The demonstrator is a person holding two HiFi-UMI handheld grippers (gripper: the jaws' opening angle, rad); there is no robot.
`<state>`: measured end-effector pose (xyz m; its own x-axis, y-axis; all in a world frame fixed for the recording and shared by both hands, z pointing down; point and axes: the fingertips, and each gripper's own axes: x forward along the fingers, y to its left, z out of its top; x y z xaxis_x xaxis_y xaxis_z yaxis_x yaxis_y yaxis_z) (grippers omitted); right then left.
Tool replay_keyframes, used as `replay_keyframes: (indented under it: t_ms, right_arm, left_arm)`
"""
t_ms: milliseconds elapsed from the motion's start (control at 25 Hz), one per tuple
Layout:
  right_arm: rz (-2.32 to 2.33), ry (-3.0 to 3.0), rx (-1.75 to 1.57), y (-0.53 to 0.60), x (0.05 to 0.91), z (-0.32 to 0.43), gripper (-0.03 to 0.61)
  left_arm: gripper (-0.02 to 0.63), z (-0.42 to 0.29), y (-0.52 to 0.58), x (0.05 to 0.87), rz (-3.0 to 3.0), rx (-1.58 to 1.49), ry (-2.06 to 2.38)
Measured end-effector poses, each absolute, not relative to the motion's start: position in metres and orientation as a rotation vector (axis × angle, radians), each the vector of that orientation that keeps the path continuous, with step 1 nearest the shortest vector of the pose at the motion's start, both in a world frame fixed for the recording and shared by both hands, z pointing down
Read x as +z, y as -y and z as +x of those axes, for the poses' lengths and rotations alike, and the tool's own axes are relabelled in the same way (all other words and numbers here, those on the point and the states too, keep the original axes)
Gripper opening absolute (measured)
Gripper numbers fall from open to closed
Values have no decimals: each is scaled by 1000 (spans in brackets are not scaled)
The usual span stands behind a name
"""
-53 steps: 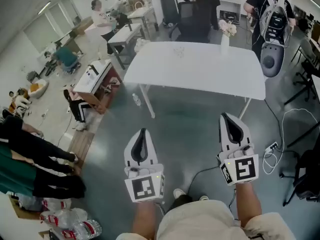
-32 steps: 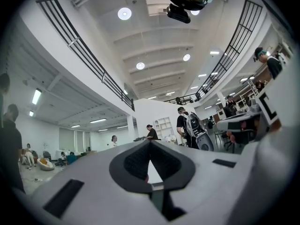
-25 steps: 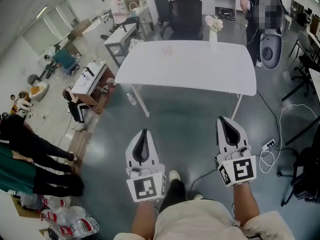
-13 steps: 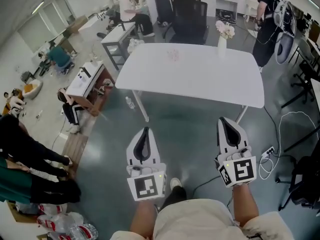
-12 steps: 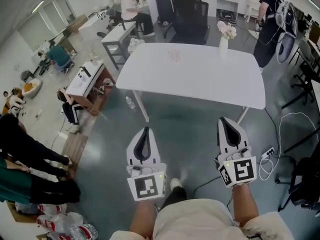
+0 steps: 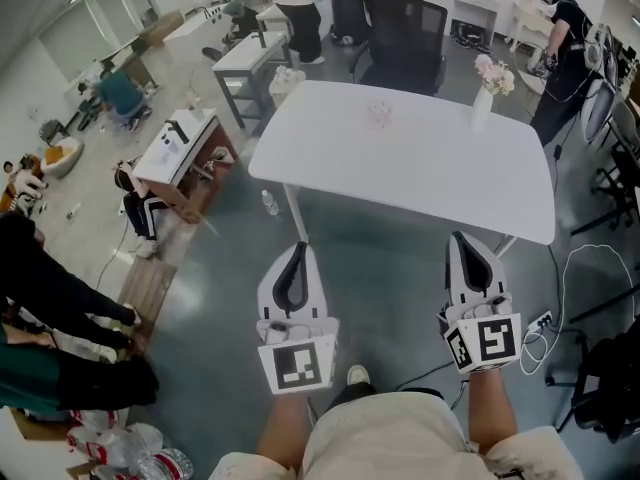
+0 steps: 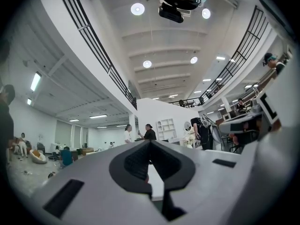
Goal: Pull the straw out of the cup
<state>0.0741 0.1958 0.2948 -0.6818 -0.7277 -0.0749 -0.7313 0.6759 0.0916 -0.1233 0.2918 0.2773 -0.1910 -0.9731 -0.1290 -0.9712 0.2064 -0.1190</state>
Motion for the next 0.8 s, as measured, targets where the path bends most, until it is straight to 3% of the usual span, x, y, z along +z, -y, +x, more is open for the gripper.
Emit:
replay_keyframes:
  t_ms: [280, 800]
  right_arm:
    - [-1267, -2857, 163, -172, 304, 47, 0]
    - [-1295, -2827, 49, -68, 319, 48, 0]
  left_arm:
    - [5, -156, -267, 286, -1885, -20, -2312]
    - [5, -153, -168, 291, -1933, -88, -2292]
